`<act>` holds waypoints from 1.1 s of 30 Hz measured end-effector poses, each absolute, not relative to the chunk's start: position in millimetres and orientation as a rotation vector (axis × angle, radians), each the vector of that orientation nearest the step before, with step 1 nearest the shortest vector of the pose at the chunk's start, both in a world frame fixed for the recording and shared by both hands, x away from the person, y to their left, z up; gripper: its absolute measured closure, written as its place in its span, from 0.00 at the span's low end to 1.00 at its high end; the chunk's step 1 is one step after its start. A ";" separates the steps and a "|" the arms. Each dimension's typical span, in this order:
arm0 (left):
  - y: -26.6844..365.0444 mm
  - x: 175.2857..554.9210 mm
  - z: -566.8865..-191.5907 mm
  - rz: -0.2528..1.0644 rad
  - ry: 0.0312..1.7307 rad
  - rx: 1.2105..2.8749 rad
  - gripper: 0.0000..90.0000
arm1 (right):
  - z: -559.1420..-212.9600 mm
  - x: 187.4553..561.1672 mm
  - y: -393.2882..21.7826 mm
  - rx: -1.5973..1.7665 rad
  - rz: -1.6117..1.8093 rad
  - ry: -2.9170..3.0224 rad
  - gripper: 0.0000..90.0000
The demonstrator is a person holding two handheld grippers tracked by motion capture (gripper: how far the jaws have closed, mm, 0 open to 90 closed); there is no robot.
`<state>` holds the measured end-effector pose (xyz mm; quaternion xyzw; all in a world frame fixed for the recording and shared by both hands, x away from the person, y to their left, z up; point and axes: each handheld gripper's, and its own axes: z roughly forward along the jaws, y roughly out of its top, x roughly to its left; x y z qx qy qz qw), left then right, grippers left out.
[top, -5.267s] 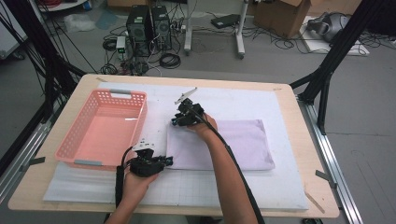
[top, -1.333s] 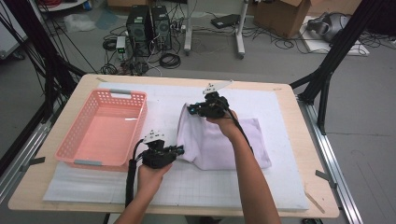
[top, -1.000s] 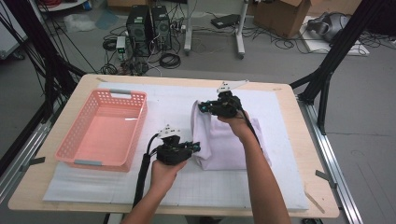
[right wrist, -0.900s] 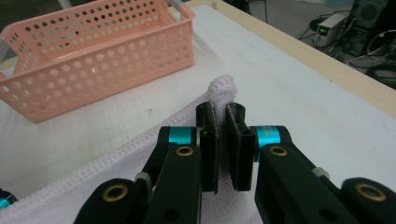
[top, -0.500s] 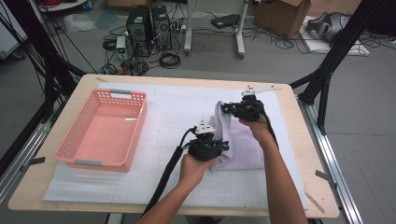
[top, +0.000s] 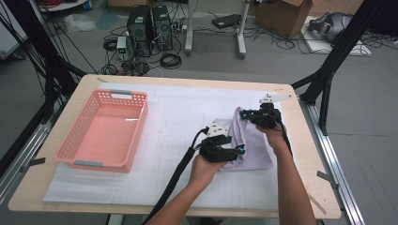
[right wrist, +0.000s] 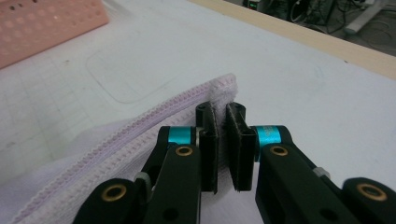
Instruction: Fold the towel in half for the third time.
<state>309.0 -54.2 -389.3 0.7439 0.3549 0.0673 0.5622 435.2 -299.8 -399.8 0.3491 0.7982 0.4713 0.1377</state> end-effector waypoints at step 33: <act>79.7 303.6 -430.5 0.381 0.911 1.766 0.39 | -421.6 299.9 -341.9 1.201 1.242 2.138 0.57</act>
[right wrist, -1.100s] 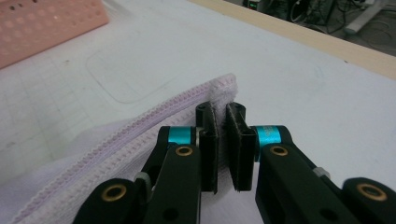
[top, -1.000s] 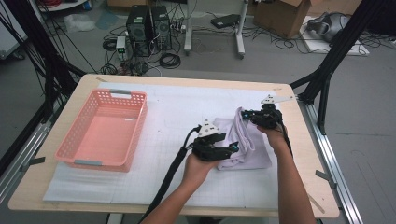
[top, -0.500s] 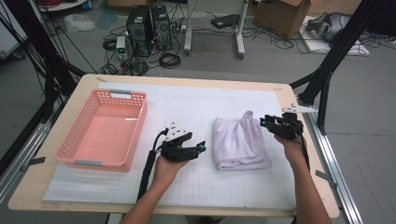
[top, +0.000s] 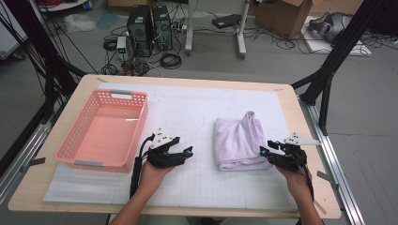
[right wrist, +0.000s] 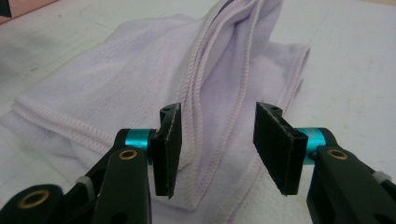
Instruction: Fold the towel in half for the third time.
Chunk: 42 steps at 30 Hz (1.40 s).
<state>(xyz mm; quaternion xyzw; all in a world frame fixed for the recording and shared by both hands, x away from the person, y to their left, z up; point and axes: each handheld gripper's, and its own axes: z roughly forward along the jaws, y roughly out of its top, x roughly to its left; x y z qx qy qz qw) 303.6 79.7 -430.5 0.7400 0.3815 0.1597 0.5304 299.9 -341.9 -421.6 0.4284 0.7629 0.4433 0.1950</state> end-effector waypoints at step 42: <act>97.2 291.7 -435.7 0.357 0.939 1.736 0.39 | -401.0 270.3 -342.3 1.294 1.165 2.146 0.72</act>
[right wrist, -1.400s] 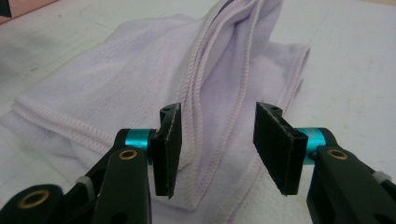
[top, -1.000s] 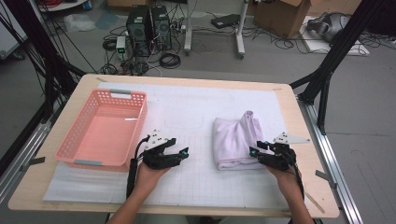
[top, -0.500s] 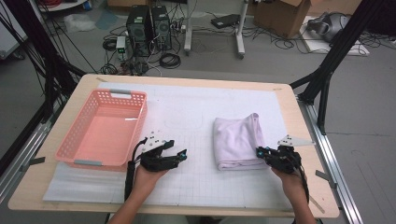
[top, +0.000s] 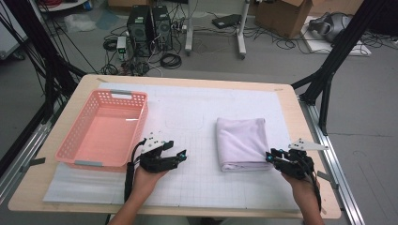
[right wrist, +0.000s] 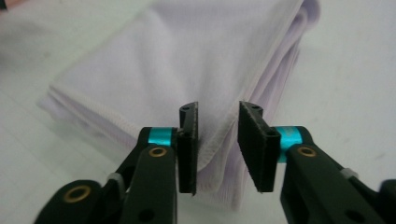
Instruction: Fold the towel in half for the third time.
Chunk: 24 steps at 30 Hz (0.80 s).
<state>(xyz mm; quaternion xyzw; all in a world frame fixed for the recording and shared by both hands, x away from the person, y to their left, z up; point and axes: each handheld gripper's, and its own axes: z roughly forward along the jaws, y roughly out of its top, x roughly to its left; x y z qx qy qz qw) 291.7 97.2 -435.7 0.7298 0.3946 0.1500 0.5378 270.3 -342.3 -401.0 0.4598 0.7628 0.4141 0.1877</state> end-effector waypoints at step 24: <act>98.0 292.3 -434.7 0.355 0.941 1.723 0.39 | -397.7 284.3 -346.2 1.363 1.034 2.145 0.71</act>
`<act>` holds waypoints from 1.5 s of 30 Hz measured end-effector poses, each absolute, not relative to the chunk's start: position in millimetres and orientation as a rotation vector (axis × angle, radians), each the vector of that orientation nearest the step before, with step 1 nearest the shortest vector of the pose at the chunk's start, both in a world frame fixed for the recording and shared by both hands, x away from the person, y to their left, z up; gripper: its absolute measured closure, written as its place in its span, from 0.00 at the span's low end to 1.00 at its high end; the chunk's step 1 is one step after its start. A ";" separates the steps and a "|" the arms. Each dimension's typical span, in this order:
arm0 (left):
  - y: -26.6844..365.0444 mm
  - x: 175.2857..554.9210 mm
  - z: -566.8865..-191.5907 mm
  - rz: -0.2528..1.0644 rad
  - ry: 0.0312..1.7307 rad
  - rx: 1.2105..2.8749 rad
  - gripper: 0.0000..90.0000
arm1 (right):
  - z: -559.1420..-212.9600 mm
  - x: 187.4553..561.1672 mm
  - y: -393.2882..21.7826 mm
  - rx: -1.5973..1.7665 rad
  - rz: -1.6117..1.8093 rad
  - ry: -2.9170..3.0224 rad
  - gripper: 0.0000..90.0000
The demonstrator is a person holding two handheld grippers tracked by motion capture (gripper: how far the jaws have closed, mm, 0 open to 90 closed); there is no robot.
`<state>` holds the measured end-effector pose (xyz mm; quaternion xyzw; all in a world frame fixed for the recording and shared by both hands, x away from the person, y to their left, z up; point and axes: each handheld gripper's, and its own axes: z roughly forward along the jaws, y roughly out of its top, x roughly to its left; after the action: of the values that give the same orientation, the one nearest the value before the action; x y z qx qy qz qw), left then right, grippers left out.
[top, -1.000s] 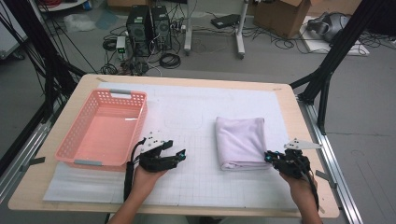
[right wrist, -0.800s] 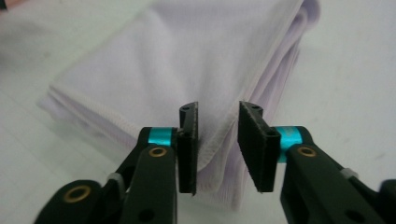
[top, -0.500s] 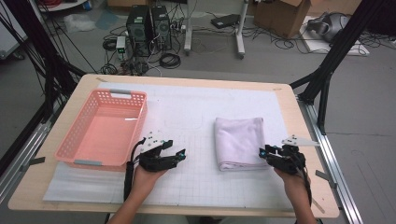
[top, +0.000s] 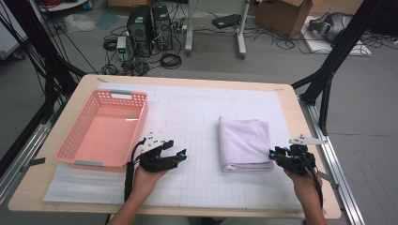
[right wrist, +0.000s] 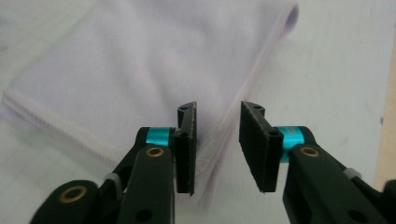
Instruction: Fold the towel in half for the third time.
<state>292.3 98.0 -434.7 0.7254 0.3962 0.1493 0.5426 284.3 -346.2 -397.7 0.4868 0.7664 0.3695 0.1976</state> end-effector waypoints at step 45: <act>101.4 296.2 -437.7 0.335 0.961 1.716 0.39 | -392.2 406.6 -273.6 1.197 0.983 2.083 0.69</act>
<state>296.2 101.4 -437.7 0.7225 0.4047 0.1412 0.5425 406.6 -273.6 -392.2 0.4440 0.7729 0.3646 0.2694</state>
